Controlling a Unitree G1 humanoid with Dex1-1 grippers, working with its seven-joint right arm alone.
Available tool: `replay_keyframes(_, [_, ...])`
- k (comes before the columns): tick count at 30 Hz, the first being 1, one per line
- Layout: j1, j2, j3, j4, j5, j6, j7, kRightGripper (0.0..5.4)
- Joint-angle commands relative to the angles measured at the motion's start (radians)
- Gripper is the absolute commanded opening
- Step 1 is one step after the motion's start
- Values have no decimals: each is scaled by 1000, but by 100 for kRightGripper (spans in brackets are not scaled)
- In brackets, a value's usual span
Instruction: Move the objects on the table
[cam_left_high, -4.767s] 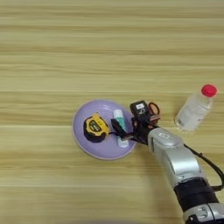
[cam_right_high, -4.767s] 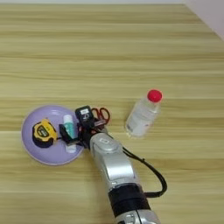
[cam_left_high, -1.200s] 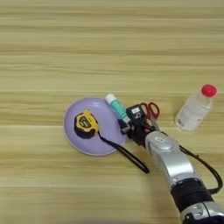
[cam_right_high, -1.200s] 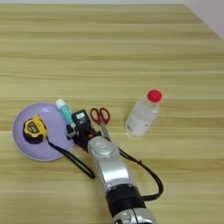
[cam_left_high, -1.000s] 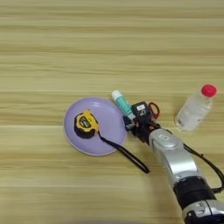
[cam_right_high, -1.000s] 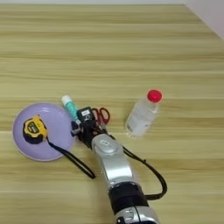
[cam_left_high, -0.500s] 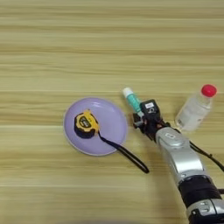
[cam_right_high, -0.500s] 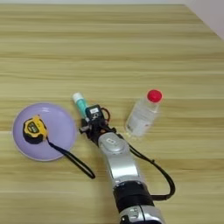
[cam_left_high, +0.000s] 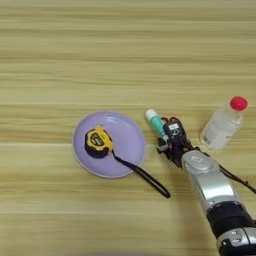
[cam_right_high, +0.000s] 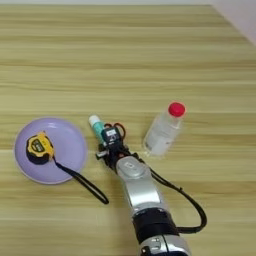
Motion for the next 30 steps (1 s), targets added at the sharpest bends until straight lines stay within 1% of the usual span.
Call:
replay_keyframes(1, [-67, -22, 4, -27, -3, -19, 5, 167])
replay_keyframes(10, [-68, -6, 11, -5, 6, -1, 12, 167])
replay_keyframes(17, [-76, 0, 3, 14, 12, 12, 7, 167])
replay_keyframes(30, [-71, -9, 42, 26, -15, 18, 26, 167])
